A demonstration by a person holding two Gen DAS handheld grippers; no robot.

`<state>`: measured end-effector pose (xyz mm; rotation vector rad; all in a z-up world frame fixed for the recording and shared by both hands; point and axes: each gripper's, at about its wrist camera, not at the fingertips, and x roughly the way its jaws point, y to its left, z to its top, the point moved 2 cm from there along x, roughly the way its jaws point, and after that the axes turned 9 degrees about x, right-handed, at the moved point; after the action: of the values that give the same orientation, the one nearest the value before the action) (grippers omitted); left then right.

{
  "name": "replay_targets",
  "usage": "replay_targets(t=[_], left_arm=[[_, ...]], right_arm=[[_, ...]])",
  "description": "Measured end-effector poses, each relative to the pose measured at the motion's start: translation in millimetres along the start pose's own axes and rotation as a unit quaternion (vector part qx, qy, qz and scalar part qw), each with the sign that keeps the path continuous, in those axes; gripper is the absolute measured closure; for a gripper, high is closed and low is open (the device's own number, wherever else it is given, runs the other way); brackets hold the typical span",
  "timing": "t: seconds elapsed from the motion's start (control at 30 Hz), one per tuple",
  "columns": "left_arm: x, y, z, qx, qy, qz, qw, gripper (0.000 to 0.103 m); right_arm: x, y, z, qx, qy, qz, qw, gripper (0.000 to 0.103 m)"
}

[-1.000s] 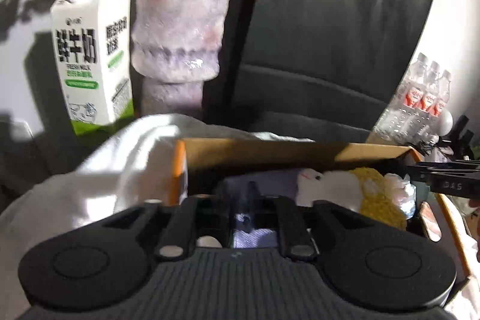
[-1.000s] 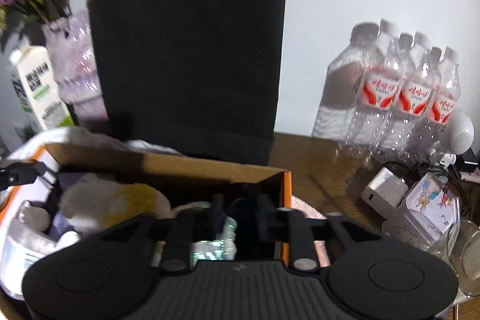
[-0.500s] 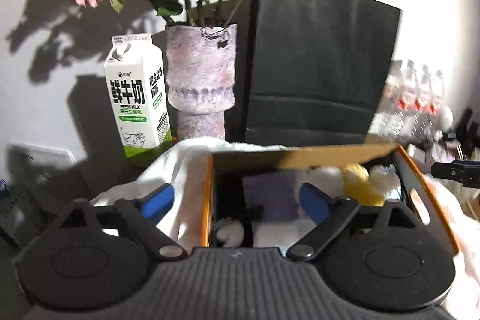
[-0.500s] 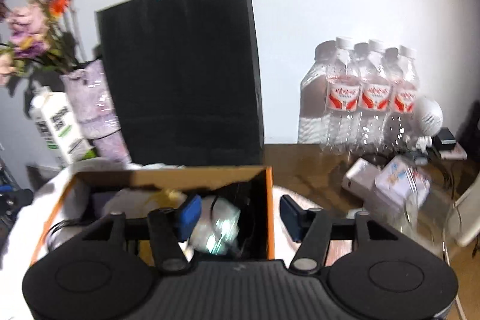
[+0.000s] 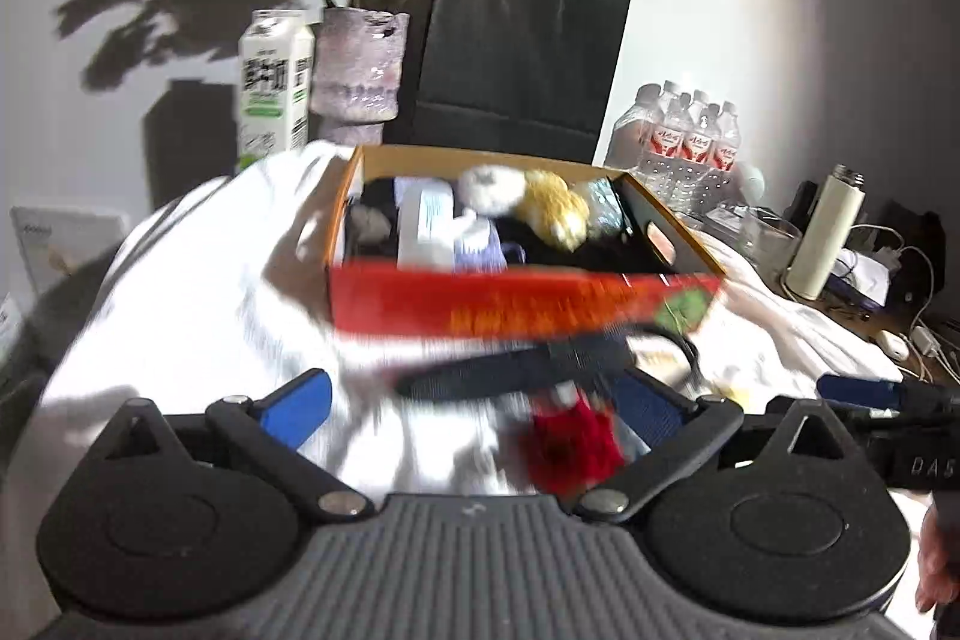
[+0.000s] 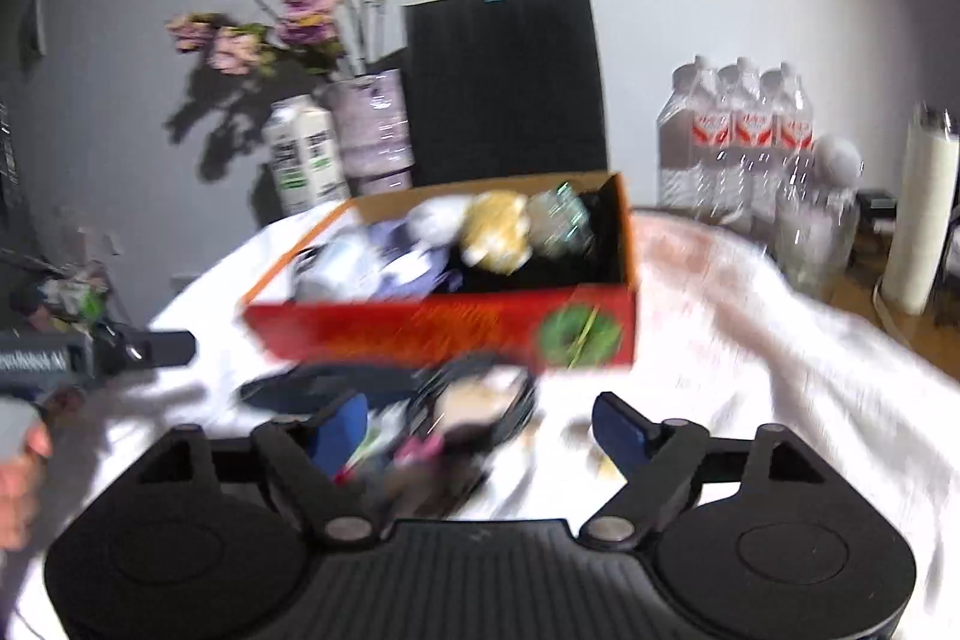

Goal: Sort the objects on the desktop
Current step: 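Move both tools back toward the table items, then move both tools down toward the red flower and blue packet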

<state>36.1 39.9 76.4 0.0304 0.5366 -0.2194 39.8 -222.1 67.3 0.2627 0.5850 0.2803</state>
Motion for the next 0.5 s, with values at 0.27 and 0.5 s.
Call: replay_targets(t=[0.27,0.5], left_arm=[[-37.8,-25.1,-71.6,-0.003,0.007,0.019,0.9998,0.000],[-35.7,-23.6,-89.8,-0.015,0.023,0.003,0.9996,0.000]], right_arm=[[-48.9,16.9,-72.8,-0.031,-0.020,-0.006,0.999,0.015],[-53.7,28.1,-85.0,-0.068,-0.027,-0.010,0.997,0.017]])
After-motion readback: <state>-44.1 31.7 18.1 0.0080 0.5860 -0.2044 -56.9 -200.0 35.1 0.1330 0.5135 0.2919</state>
